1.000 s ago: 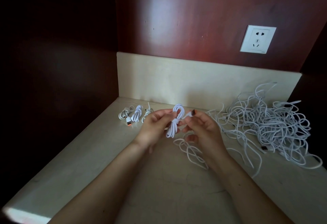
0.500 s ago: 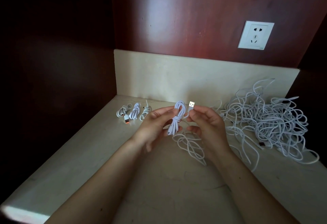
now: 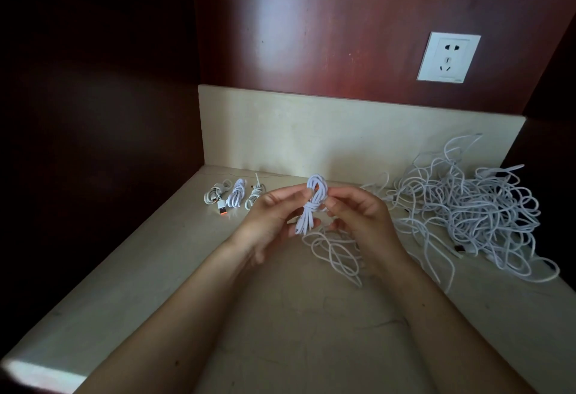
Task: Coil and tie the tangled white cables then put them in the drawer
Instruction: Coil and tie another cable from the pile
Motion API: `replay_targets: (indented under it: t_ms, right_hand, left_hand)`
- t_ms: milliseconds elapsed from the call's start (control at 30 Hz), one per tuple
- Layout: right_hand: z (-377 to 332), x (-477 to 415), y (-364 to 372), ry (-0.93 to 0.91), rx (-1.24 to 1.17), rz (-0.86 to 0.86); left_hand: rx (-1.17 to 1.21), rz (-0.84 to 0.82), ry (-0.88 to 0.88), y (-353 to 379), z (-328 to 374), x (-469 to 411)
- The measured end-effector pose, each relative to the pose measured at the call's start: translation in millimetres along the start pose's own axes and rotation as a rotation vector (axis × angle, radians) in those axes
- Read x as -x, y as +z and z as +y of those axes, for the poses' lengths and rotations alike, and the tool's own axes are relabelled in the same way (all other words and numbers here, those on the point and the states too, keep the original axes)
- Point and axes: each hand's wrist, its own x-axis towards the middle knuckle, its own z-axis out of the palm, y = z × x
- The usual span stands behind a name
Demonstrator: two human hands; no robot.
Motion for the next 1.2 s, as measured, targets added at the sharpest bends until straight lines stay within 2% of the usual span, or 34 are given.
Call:
replay_targets:
  t_ms: [200,433,700,833,933,1033,1200]
  right_hand:
    - [-2.3,0.2,-3.7,-0.059,0.062,-0.049]
    - [-6.4,-0.5,-6.8,0.009,0.024,-0.113]
    - [-6.6,1.8,-5.6,0.145,-0.145,0.051]
    - [-13.5,4.4,-1.9,0.092,-0.146,0.022]
    - [-16.7,8.6,5.7,0.057,-0.107,-0.021]
    - [-15.0,10.2,12.6,0.02,-0.085,0.043]
    - [-14.1,8.2,10.6,0.014,-0.113,0.104]
  left_hand:
    - [-0.04,-0.039,-0.005,-3.3,-1.4,-1.3]
    - [-0.158,-0.087,0.019,-5.8,0.7,-1.7]
    - [-0.326,-0.076,0.121,-5.9,-5.8,-3.9]
    - [-0.331,0.016,0.212,-7.1,-5.2,-6.0]
    - [-0.423,0.054,0.339,-8.7,-2.1,-4.6]
    - [-0.472,0.031,0.416,-4.3,-2.8,-2.0]
    - [-0.435,0.033,0.43,-4.1,-5.0,-4.4]
